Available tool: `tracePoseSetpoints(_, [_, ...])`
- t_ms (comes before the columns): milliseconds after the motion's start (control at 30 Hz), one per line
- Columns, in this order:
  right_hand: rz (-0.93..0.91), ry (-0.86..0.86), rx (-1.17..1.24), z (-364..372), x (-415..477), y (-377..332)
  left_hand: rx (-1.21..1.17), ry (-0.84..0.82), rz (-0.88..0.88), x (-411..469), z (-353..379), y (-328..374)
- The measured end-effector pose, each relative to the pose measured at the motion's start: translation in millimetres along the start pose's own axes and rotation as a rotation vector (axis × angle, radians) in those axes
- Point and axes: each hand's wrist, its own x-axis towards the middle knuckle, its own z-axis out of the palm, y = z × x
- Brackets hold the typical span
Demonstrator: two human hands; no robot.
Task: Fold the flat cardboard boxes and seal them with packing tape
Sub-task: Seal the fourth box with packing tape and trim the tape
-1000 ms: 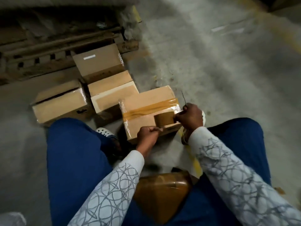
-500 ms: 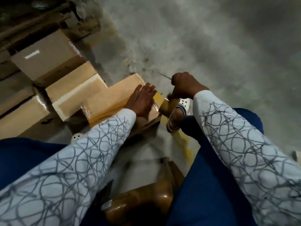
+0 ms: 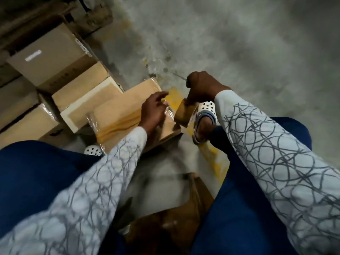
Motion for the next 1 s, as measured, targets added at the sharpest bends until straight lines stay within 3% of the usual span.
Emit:
tracePoseSetpoints(67, [0.015,-0.075,0.178,-3.6,-5.6,-14.0,-0.466,-0.050,-0.227,-39.4,-14.6,4.8])
tracePoseSetpoints(133, [-0.034,-0.212,0.460,-4.0,-16.4,-38.2,-0.602,-0.251,-0.312,-77.0,-43.3,8.3])
tracePoseSetpoints(200, [-0.101,-0.345,0.645,1.7,-27.8,-68.2,-0.650,-0.342,-0.351,-106.0,-72.5,11.0])
tracePoseSetpoints(267, [-0.147,-0.423,0.665,15.0,-36.6,-99.5,-0.619,-0.270,-0.398,-133.9,-94.3,20.9])
tracePoseSetpoints(367, [-0.196,-0.495,0.596,46.4,-52.2,-149.8,-0.456,0.000,-0.442,-177.5,-123.8,33.8])
tracePoseSetpoints(500, [-0.302,-0.568,0.438,94.5,-76.5,-206.3,-0.352,0.115,-0.566,-247.3,-156.8,36.6])
tracePoseSetpoints(667, [-0.390,-0.541,0.294,124.5,-95.2,-224.7,-0.364,0.092,-0.676,-288.3,-158.4,-8.1])
tracePoseSetpoints(767, [-0.426,-0.476,0.205,127.8,-105.1,-221.3,-0.272,0.077,-0.644,-291.4,-155.1,-23.2])
tracePoseSetpoints(900, [-0.423,-0.402,0.323,127.9,-119.6,-208.3,-0.050,-0.003,-0.589,-286.2,-153.8,-24.6])
tracePoseSetpoints(1000, [-0.420,-0.372,0.479,120.2,-124.0,-194.3,-0.051,-0.042,-0.392,-280.5,-146.1,-13.2])
